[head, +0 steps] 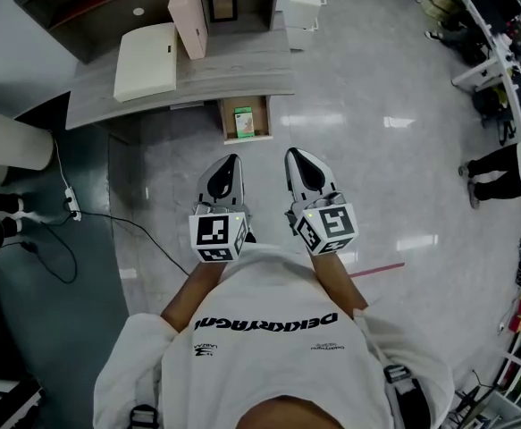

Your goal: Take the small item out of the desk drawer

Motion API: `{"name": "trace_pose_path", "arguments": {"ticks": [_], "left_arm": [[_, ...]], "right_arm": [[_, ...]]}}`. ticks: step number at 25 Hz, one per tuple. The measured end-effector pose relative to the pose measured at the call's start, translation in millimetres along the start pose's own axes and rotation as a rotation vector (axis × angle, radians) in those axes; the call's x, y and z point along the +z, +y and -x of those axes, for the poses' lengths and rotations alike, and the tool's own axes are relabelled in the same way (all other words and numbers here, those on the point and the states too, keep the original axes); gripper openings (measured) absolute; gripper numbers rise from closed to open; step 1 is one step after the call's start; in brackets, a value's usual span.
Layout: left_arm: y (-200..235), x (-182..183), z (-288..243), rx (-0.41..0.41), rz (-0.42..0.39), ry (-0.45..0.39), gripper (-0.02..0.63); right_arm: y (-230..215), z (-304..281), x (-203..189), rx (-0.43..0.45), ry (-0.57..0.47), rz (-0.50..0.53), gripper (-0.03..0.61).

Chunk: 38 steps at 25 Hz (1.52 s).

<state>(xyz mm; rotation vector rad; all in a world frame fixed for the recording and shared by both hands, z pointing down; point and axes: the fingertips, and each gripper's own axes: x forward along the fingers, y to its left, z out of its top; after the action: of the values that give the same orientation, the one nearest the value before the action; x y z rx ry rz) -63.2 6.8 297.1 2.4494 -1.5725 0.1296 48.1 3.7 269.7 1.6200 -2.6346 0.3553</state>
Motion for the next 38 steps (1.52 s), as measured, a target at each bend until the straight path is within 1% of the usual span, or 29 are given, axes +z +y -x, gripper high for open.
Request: {"name": "trace_pose_path", "arguments": {"ticks": [7,13,18,22,25,34,38], "left_arm": [[47,6,-50,-0.048,0.012,0.032,0.015],[58,-3,-63,-0.071,0.044,0.061,0.015],[62,-15,-72,-0.074,0.065,0.095,0.015],[64,-28,-82,-0.065,0.069,0.122,0.015],[67,-38,-88,-0.044,0.069,0.141,0.015],[64,-69,-119,0.021,0.072,0.19,0.015],[61,-88,-137,0.032,0.079,0.223,0.015]], "right_arm": [[-4,-67,2,-0.034,0.019,-0.006,0.031],[-4,-83,-3,-0.055,0.045,0.006,0.031],[-8,-92,-11,-0.059,0.067,0.001,0.031],[-14,-96,-20,-0.054,0.082,0.0,0.03],[-19,-100,-30,-0.043,0.102,-0.006,0.031],[-52,-116,-61,-0.016,0.144,-0.045,0.031],[-66,-123,-76,-0.01,0.16,-0.054,0.031]]}}
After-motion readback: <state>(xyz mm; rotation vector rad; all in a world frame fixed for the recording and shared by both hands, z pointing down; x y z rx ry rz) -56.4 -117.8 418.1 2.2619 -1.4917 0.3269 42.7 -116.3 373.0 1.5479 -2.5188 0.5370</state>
